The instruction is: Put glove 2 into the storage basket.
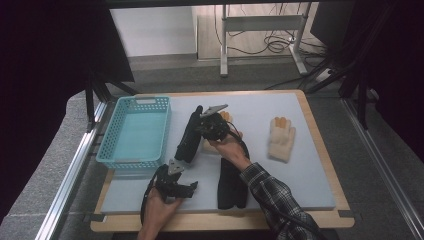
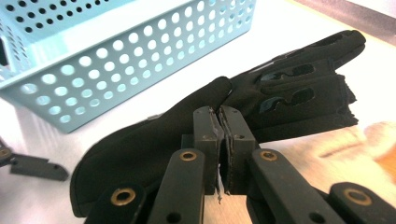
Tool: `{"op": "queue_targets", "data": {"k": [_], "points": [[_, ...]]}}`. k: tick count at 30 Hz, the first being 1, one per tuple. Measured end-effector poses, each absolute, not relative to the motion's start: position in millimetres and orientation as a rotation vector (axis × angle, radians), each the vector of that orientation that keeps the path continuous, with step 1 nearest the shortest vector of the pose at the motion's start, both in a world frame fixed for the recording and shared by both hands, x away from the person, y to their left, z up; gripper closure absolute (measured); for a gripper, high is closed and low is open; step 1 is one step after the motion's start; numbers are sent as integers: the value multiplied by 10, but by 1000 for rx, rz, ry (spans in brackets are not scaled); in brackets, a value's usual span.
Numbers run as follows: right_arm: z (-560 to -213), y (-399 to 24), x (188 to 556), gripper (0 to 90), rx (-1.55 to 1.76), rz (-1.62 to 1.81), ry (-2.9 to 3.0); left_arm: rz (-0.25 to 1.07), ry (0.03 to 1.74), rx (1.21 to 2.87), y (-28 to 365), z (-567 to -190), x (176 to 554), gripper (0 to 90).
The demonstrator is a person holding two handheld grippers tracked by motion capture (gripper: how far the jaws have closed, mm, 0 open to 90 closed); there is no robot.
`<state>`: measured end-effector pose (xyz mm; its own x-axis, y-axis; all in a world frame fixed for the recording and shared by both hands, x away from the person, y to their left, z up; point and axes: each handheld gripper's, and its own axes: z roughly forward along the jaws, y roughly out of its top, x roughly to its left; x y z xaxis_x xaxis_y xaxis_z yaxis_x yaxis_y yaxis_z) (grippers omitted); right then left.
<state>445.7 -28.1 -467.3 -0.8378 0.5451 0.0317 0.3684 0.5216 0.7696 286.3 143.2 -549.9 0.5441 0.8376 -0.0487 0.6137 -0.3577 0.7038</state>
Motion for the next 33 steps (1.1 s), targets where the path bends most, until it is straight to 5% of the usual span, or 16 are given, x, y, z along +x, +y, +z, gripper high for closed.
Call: {"op": "queue_targets", "data": {"k": [18,33], "points": [[-4175,-1102,4033,850,811,1324,2513,423,1164,2098,1432,-5499,2863,66],[-4249,-2100,3763,849,978,1230,2479,423,1167,2091,1427,-5502,2862,66]]}}
